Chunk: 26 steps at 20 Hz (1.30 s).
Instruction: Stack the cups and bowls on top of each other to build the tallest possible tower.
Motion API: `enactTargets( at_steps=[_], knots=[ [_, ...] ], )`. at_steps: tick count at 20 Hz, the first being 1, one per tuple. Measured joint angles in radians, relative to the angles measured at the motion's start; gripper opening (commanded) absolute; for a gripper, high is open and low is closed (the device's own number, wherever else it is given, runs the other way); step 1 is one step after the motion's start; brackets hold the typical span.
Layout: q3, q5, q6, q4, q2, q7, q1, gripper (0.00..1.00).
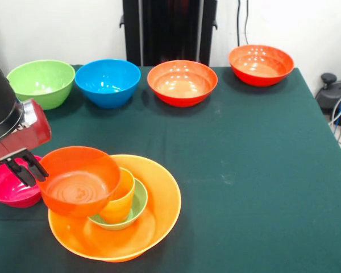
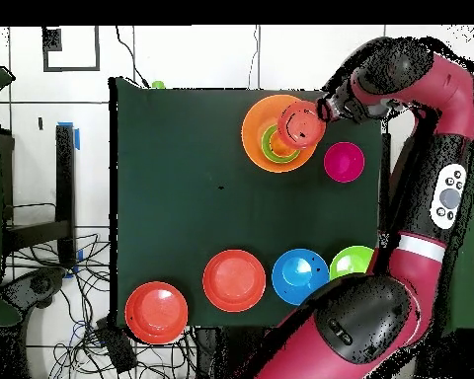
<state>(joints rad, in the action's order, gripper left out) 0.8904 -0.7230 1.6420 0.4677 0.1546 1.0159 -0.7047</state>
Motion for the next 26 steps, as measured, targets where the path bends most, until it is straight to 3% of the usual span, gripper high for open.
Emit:
enactTargets(
  at_steps=[8,16,26],
  knots=[
    [-0.006,0.054,0.022,0.018,-0.013,0.000,-0.014,0.00],
    [-0.032,0.139,0.022,0.165,0.009,0.000,-0.054,0.00],
    [-0.036,0.142,0.005,0.252,0.027,0.000,-0.063,0.00]
  ],
)
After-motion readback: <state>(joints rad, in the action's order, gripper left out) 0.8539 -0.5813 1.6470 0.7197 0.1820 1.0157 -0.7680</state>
